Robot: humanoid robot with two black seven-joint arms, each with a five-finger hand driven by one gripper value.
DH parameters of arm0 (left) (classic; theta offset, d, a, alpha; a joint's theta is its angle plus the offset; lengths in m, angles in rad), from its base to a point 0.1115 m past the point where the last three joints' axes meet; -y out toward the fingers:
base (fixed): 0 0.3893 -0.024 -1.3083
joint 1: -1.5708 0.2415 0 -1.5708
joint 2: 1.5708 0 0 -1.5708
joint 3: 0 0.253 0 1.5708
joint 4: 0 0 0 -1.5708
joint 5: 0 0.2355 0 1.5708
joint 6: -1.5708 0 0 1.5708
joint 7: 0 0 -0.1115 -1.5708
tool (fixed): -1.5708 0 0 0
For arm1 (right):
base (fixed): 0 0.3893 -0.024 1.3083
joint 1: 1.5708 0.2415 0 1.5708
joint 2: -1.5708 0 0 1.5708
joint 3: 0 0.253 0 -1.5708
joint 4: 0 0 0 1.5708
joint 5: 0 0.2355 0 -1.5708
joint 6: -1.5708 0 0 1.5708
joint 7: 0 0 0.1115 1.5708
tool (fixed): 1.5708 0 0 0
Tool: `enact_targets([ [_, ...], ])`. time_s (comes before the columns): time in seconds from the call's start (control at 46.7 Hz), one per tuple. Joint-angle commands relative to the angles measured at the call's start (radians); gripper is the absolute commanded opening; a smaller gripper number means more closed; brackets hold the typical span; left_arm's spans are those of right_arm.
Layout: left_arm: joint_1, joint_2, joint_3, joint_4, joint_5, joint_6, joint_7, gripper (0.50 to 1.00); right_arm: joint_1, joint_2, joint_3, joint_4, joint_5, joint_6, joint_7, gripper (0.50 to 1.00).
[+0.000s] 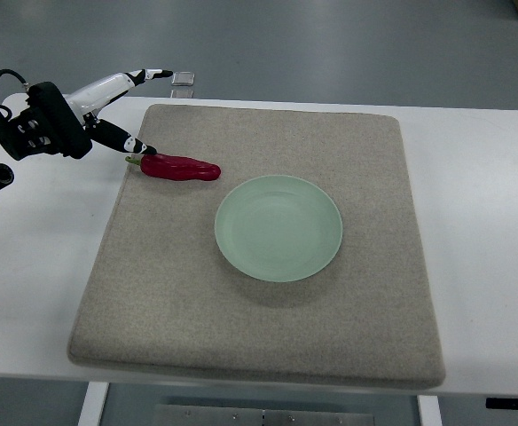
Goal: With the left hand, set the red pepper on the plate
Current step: 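Swing the left hand down and reach toward the red pepper's stem end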
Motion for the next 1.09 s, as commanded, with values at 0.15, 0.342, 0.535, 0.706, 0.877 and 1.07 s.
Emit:
enact_targets([
  [0.15, -0.025, 0.001, 0.019, 0.002, 0.148, -0.003, 0.000, 0.988, 0.000, 0.000, 0.000, 0.000, 0.000, 0.000, 0.000, 0.932],
  [0.342, -0.023, 0.003, 0.019, 0.011, 0.204, -0.040, 0.000, 0.986, 0.000, 0.000, 0.000, 0.000, 0.000, 0.000, 0.000, 0.932],
  [0.535, -0.020, 0.001, 0.021, 0.048, 0.204, -0.042, 0.000, 0.958, 0.001, 0.000, 0.000, 0.000, 0.000, 0.000, 0.000, 0.932],
  [0.706, -0.017, -0.005, 0.021, 0.063, 0.204, -0.040, 0.000, 0.904, 0.000, 0.000, 0.000, 0.000, 0.000, 0.000, 0.000, 0.932],
  [0.877, -0.016, -0.010, 0.035, 0.063, 0.204, -0.040, 0.000, 0.904, 0.000, 0.000, 0.000, 0.000, 0.000, 0.000, 0.000, 0.932],
  [1.07, -0.014, -0.023, 0.038, 0.065, 0.204, -0.038, 0.000, 0.913, 0.000, 0.000, 0.000, 0.000, 0.000, 0.000, 0.000, 0.932],
])
